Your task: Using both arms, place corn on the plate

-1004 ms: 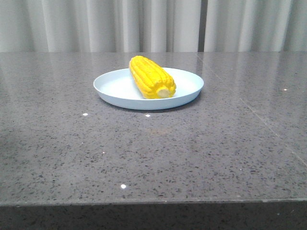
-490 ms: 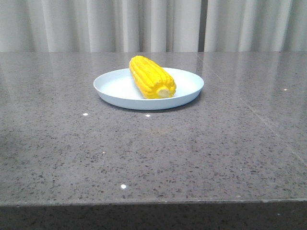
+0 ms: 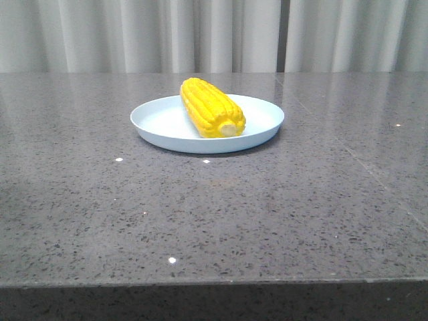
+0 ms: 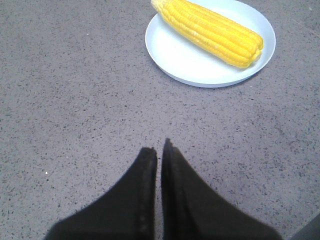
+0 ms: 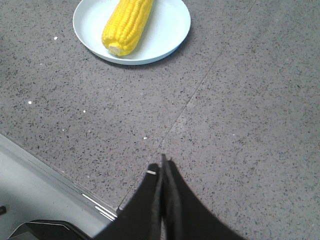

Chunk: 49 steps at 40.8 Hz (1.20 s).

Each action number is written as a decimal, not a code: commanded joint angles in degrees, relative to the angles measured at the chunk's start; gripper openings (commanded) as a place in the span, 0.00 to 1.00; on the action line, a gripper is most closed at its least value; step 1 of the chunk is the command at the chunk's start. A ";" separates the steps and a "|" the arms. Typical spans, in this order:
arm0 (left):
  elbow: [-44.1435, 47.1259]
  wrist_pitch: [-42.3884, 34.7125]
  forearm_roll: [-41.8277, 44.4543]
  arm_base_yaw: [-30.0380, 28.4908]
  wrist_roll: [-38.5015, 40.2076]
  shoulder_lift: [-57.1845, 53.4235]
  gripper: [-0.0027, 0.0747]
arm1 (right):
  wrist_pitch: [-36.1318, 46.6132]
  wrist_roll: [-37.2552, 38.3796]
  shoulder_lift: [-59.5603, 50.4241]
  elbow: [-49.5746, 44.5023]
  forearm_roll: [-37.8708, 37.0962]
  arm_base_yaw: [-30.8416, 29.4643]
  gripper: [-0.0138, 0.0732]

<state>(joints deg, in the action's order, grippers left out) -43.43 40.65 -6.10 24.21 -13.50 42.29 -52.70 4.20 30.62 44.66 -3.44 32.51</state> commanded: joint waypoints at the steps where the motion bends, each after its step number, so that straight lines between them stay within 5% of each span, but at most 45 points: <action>1: -1.43 -3.73 -0.52 0.48 0.14 -0.25 0.01 | 3.14 -0.36 0.19 1.36 -0.70 0.01 0.08; 18: -0.73 -3.73 -0.52 0.22 0.14 -2.03 0.01 | 3.14 -0.36 0.19 1.36 -0.70 0.01 0.08; 26: 4.27 -4.60 0.08 -5.17 0.14 -11.25 0.01 | 3.14 -0.36 0.19 1.36 -0.70 0.01 0.08; 40: 26.14 -26.12 -0.05 -19.03 0.14 -31.59 0.01 | 3.14 -0.36 0.19 1.36 -0.70 0.01 0.08; 49: 39.13 -38.51 -0.05 -22.00 0.14 -39.98 0.01 | 3.14 -0.36 0.19 1.36 -0.70 0.01 0.08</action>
<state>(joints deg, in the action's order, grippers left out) -5.69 11.64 -5.76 2.50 -13.50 3.62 -53.03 4.18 30.62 44.66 -3.44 32.51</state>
